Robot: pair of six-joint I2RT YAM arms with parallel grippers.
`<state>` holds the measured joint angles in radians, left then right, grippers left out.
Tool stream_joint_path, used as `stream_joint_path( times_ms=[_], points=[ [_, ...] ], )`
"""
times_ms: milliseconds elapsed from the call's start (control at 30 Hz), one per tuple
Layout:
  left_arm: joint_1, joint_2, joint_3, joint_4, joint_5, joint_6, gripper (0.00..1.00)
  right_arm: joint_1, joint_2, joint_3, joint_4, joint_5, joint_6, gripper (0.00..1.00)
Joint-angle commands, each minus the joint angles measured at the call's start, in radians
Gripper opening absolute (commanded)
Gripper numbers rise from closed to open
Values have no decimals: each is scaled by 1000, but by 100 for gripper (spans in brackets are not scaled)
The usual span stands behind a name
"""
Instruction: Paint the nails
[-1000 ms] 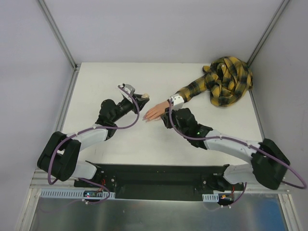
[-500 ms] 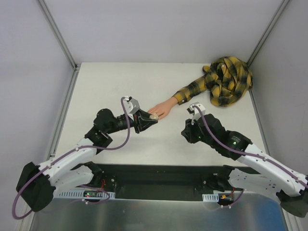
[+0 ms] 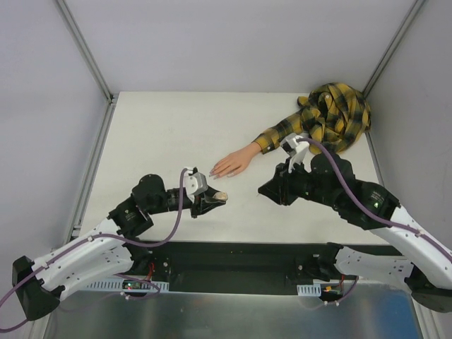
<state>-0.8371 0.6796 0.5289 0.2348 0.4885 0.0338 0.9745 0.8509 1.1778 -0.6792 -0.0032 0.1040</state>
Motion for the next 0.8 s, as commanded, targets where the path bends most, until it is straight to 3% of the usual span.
stream_joint_path(
  times_ms=[0,233,767],
  points=[
    [-3,35,143,-213,27,176,0,24,60,141,41,-113,10,0],
    [-3,-38,-4,-128,-21,224,0,65,144,174,124,-141,-15,0],
    [-3,-3,-4,-42,9,124,0,159,257,128,227,-78,-32,1]
  ],
)
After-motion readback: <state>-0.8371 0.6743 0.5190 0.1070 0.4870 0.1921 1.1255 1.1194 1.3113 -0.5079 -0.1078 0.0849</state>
